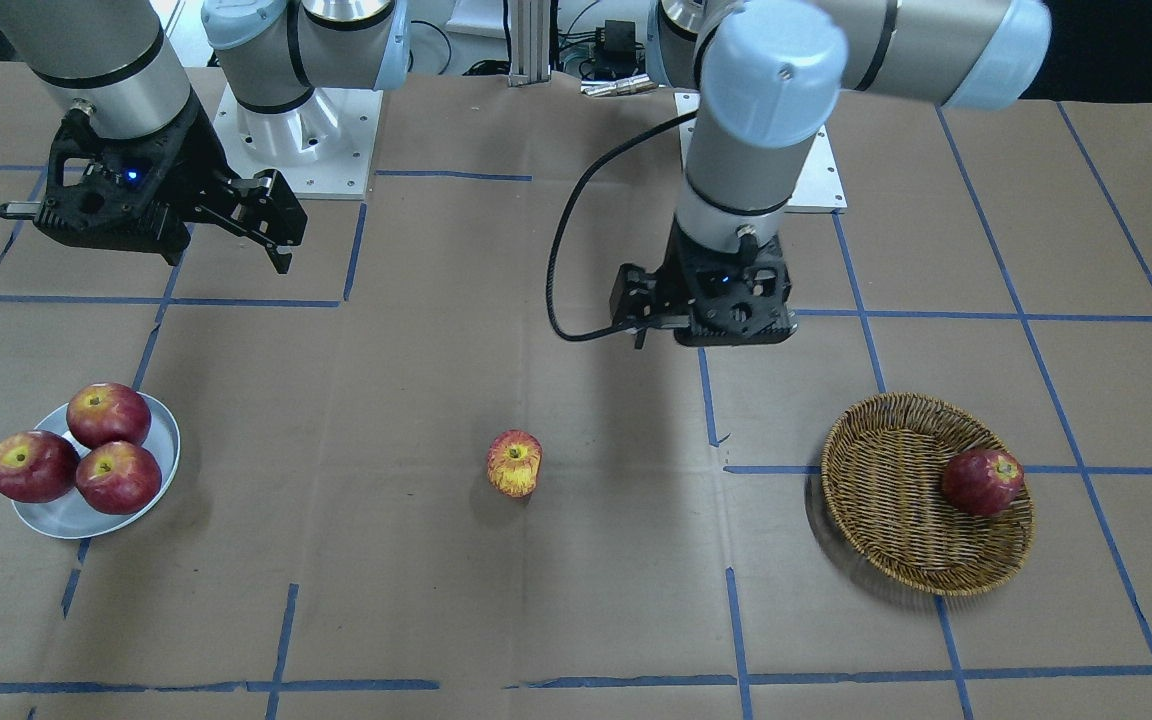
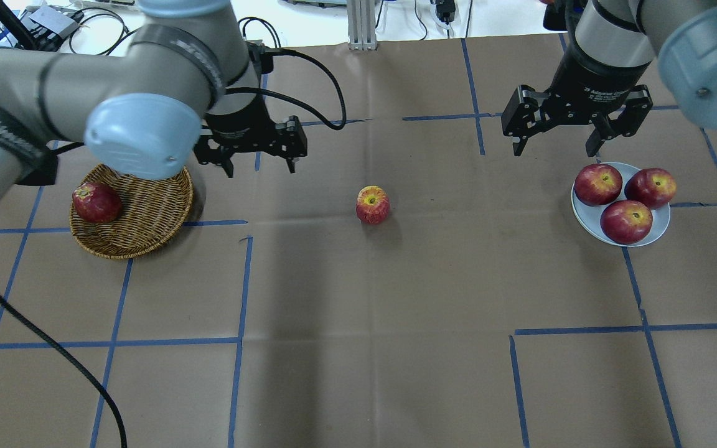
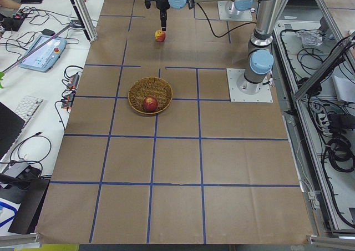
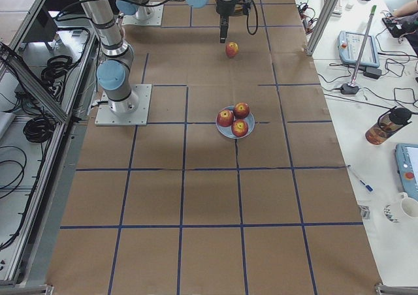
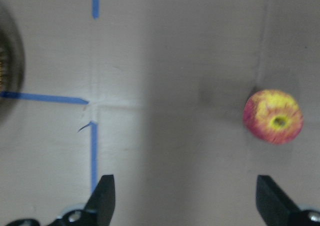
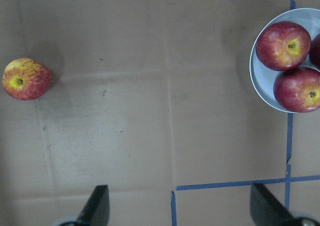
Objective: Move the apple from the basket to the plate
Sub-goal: 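Move the right gripper over the striped apple while the left arm withdraws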
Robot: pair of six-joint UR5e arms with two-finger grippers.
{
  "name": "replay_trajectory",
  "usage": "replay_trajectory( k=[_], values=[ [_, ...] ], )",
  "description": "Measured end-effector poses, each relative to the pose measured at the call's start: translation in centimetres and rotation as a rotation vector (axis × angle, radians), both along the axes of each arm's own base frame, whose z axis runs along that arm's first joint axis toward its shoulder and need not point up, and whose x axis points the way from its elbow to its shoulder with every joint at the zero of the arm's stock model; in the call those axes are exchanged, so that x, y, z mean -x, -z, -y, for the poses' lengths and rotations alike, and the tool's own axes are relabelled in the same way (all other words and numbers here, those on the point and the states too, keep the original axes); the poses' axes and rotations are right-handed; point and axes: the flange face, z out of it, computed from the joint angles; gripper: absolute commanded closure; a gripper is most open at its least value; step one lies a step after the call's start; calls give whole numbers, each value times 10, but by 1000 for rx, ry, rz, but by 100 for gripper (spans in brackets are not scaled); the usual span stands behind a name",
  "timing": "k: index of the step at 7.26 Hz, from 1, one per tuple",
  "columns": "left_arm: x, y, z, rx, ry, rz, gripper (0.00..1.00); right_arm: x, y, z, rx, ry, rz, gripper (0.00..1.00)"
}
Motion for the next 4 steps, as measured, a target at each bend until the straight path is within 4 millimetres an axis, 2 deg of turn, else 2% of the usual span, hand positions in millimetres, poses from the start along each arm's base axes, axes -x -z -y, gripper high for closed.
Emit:
replay_trajectory(
  k=[1,2,3,4],
  values=[
    [-33,-25,-15,-20,66,1,1,-3,-1,1,5,4,3,0],
    [-61,-39,-23,-36,132,-2,1,-14,1,4,13,6,9,0],
    [-80,-47,-26,-40,177,-7,1,-39,8,8,25,9,12,0],
    [-87,-51,-29,-37,196,-12,1,-77,19,14,37,17,14,0]
  ],
)
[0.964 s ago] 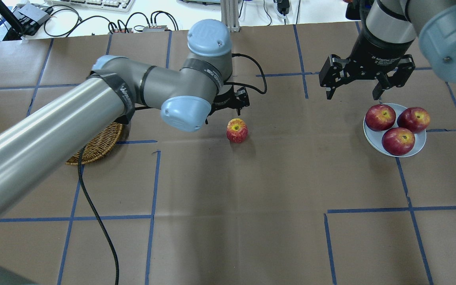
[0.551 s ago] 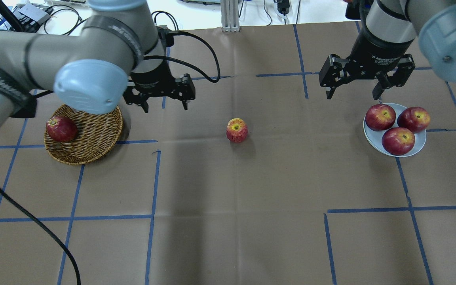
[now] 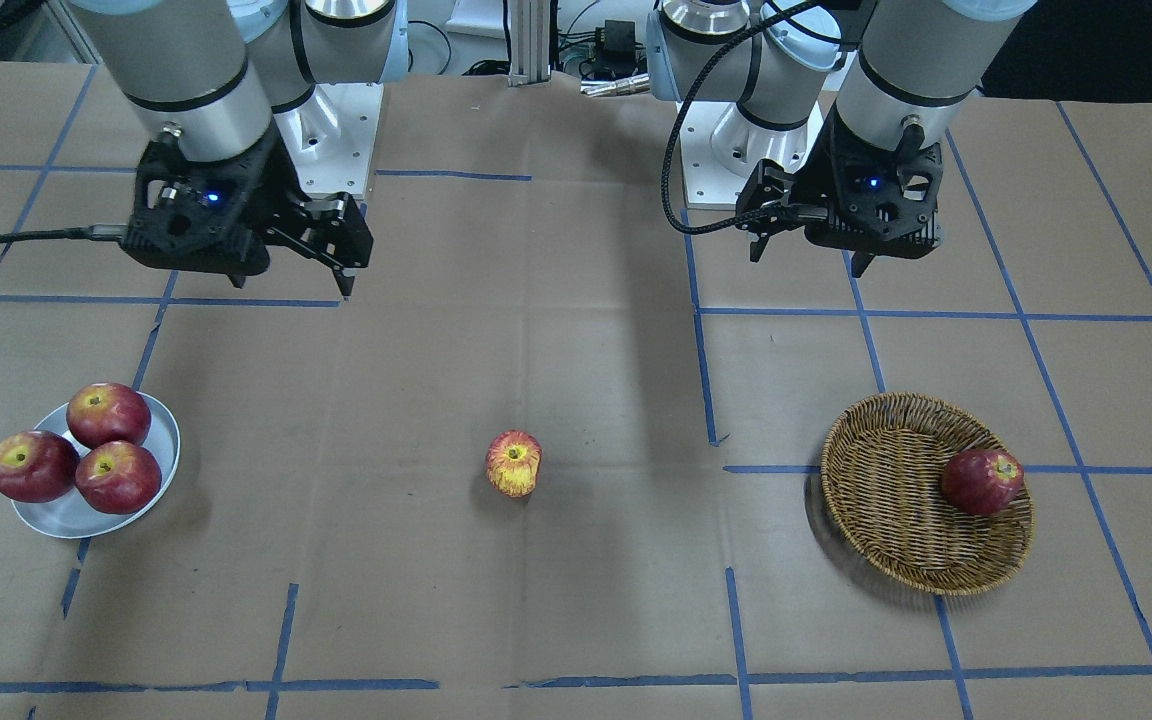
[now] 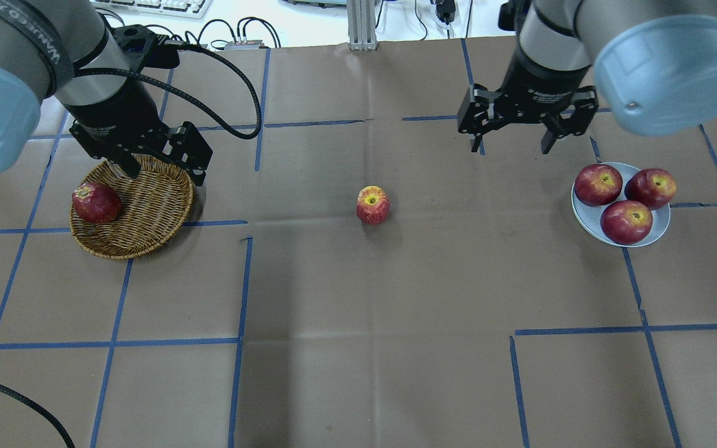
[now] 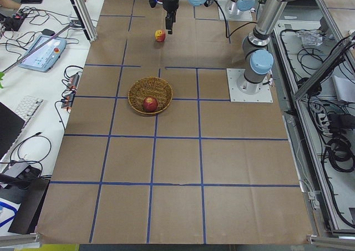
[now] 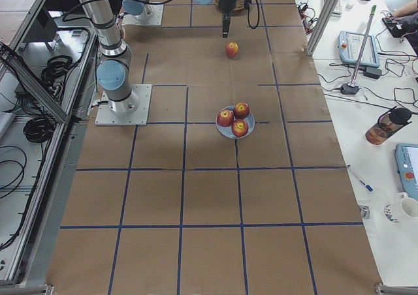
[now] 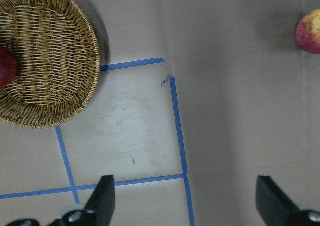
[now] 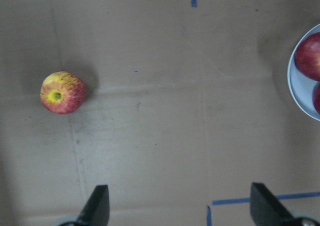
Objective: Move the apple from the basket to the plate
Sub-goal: 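Move the right gripper over the striped apple while the left arm withdraws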
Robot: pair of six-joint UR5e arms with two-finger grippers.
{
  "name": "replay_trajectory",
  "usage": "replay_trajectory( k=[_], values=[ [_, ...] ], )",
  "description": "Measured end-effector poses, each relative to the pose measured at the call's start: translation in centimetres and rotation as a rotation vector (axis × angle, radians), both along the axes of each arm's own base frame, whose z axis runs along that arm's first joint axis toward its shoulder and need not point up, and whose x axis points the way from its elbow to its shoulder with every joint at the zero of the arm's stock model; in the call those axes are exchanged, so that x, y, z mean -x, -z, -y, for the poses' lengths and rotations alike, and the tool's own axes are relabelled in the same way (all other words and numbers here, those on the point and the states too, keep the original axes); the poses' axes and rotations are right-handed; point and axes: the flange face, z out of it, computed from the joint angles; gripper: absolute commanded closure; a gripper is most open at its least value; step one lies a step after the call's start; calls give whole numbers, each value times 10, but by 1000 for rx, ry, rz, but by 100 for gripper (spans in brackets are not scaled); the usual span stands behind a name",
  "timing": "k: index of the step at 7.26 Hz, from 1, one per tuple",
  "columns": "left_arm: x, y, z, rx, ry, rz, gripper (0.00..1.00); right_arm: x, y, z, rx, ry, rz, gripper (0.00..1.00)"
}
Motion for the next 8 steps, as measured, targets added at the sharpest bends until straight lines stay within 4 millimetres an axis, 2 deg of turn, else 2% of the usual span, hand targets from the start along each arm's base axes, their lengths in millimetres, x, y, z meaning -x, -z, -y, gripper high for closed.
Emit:
replay_trajectory(
  k=[2,3,4,5,8],
  values=[
    [-1,-11,-7,19,-7,-5,1,-91,25,19,14,24,1,0],
    [0,-14,-10,25,-40,-4,1,-125,41,31,12,32,1,0],
    [2,-14,-11,25,-78,-4,1,-144,63,42,10,37,1,0],
    [4,-14,-13,26,-101,-4,1,-153,86,50,2,37,-2,0],
    [7,-14,-15,27,-112,-4,1,-160,163,60,12,28,1,0]
  ],
)
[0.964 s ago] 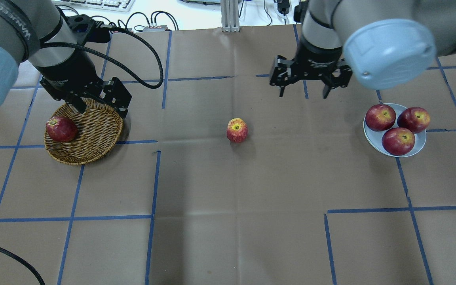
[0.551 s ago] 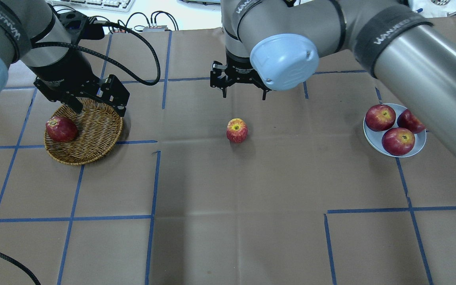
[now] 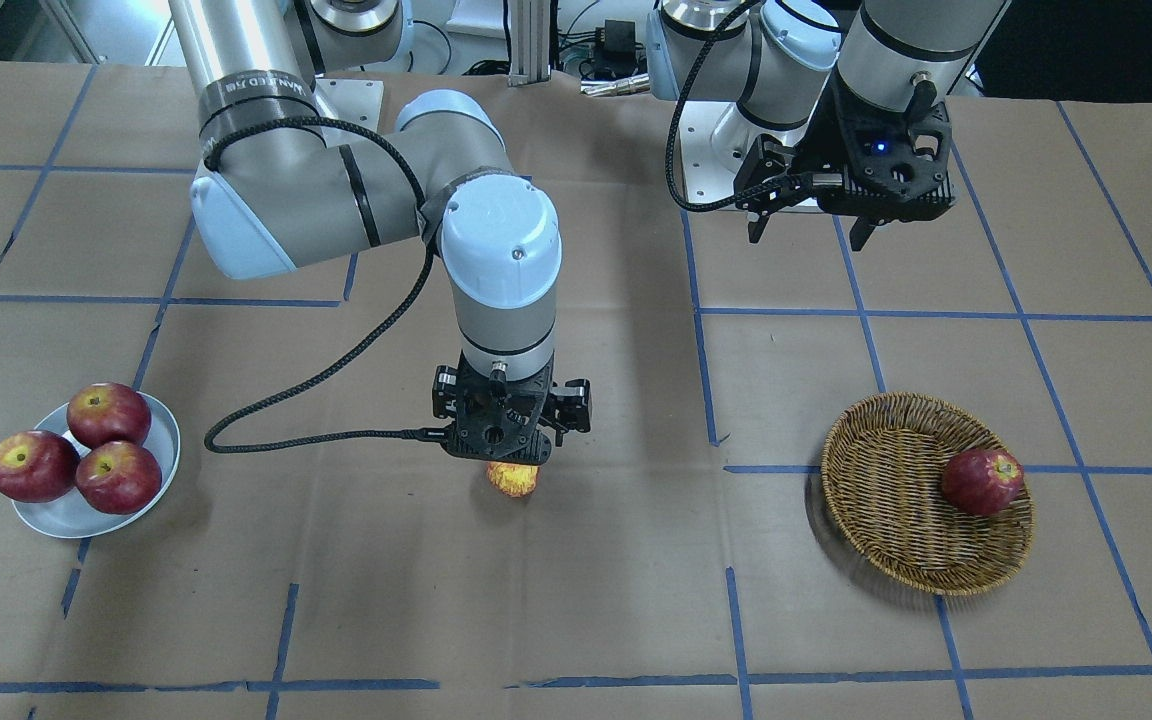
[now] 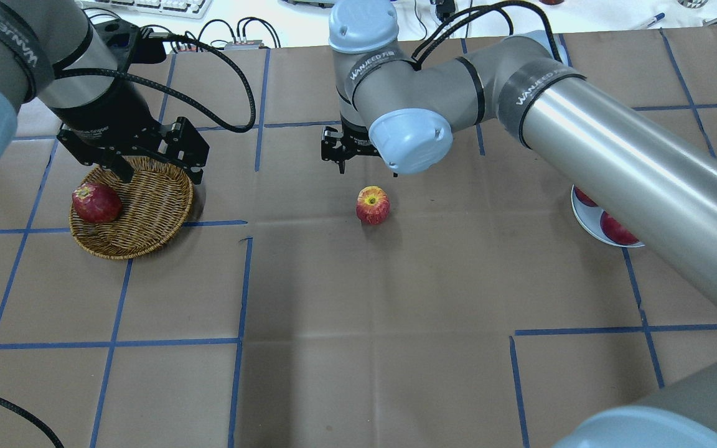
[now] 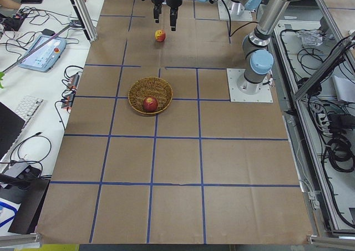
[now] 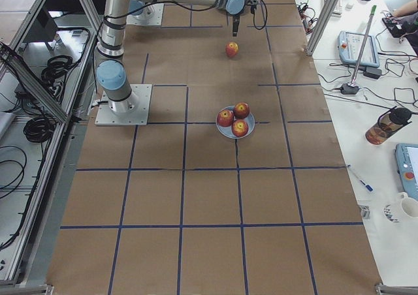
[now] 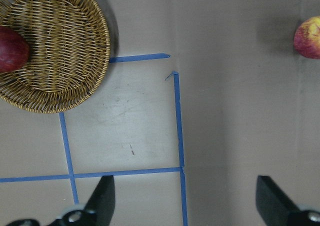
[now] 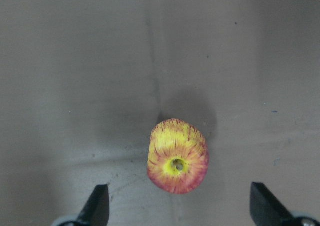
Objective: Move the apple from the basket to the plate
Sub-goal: 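Move the right gripper over the striped apple while the left arm withdraws, then lower the right gripper and close it on the striped apple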
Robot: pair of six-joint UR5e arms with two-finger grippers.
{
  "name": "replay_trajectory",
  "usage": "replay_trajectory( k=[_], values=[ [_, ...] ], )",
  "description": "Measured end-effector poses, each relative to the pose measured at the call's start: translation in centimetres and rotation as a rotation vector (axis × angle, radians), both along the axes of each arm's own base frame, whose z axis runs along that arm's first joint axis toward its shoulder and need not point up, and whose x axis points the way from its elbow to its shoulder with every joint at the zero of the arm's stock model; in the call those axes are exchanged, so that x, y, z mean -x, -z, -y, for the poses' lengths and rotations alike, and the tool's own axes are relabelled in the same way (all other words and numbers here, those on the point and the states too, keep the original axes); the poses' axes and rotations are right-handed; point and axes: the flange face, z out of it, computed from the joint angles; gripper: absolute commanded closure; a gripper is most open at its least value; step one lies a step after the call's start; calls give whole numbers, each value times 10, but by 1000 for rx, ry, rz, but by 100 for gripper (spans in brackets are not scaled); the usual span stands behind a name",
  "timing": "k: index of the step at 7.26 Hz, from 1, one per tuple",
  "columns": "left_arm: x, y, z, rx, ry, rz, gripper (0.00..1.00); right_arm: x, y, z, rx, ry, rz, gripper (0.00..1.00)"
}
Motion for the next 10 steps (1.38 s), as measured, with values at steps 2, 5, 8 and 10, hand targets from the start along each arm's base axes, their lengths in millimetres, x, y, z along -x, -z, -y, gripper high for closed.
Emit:
replay_trajectory(
  k=[2,5,8,10],
  values=[
    [0,-1,-1,3,2,1,1,6,45,-3,31,-8,10,0],
    [1,2,0,-4,6,0,1,4,86,-6,8,-23,6,0],
    [1,4,1,-8,6,0,1,3,105,-7,-17,-51,-4,25],
    [1,4,2,-8,9,0,1,3,107,-7,-18,-66,-7,42]
  ],
)
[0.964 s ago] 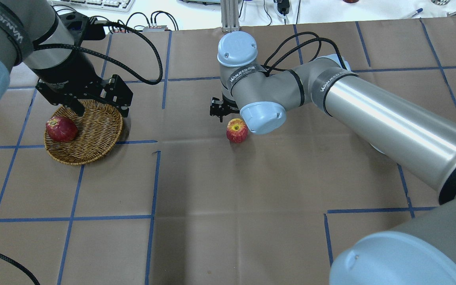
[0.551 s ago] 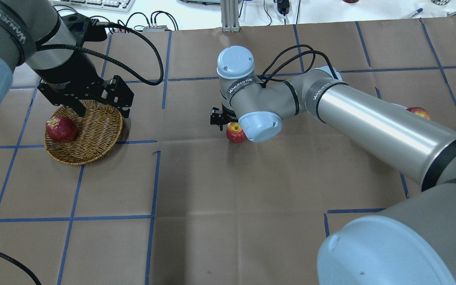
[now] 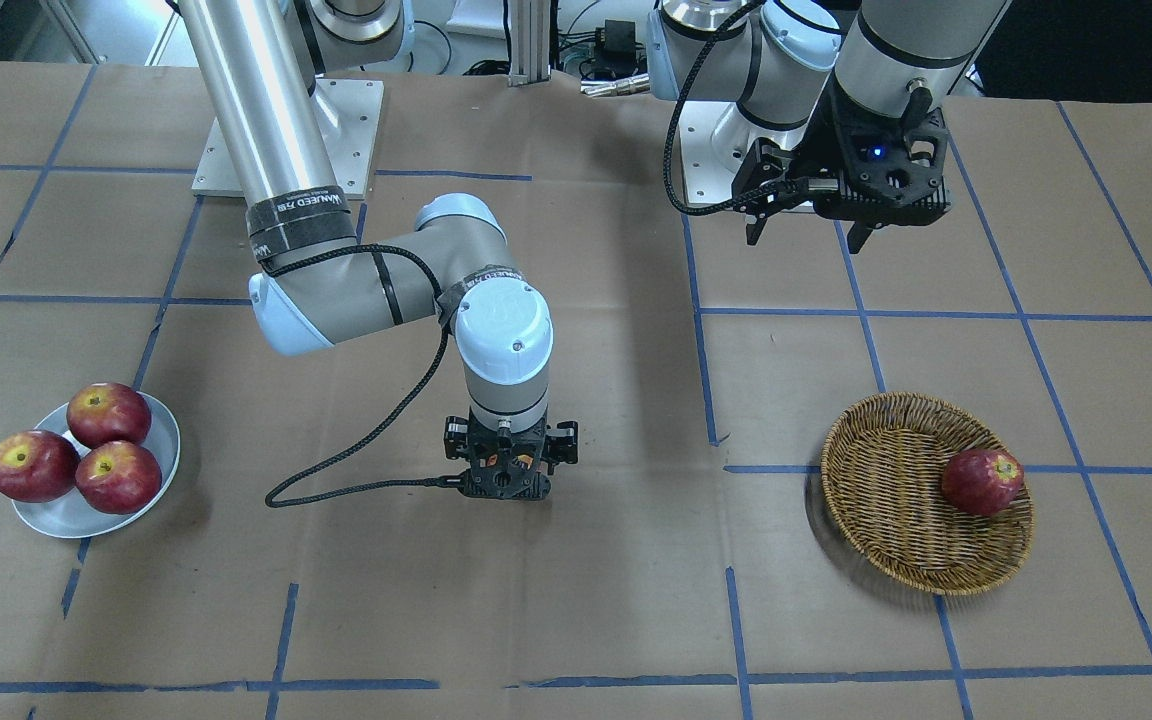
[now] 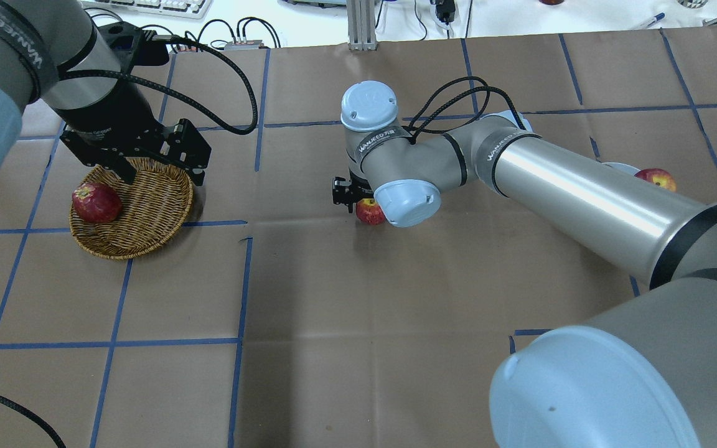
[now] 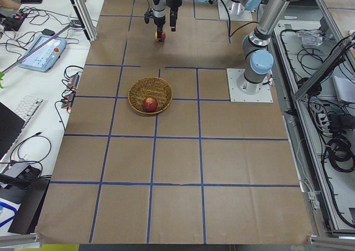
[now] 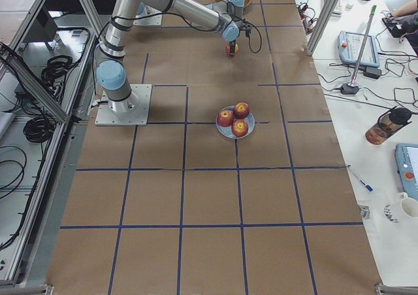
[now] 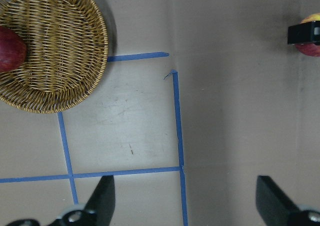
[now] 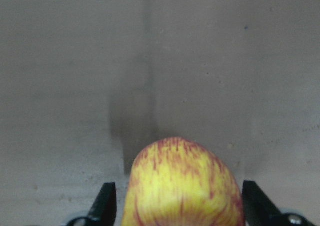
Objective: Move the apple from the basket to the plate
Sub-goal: 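Lower the right gripper and close it on the striped apple, then carry the striped apple with the right gripper to the white plate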
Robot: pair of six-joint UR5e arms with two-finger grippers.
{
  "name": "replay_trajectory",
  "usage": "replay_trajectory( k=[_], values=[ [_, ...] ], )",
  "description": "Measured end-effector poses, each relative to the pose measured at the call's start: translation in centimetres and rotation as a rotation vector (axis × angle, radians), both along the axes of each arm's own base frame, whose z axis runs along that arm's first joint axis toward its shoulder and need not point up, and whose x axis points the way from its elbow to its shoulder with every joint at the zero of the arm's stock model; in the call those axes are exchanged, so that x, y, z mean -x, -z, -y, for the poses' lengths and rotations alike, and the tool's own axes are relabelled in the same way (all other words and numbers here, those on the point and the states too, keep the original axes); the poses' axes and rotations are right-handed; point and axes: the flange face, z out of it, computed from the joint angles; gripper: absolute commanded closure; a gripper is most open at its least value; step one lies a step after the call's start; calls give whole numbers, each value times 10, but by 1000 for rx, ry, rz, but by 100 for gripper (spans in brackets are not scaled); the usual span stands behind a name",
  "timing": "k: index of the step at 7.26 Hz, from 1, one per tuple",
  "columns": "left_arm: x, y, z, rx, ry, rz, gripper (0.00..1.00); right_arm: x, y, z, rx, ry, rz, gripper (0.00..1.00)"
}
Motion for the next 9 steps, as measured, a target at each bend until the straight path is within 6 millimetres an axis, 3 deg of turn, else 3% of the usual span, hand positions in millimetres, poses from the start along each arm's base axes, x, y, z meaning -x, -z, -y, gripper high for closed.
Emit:
replay_trajectory(
  k=[3,4,6,7,8,9],
  values=[
    [0,-1,0,1,2,0,1,1,-7,4,14,-1,5,43],
    [0,-1,0,2,2,0,1,3,-18,8,31,3,12,42],
    [0,-2,0,4,2,0,1,17,-64,18,72,5,25,42],
    [0,-3,-1,5,1,0,1,42,-93,20,70,-5,18,42],
    [0,-3,-1,6,1,1,1,81,-121,24,57,-27,8,42],
    [0,-4,-2,8,2,1,1,134,-144,27,40,-59,-2,42]
  ],
)
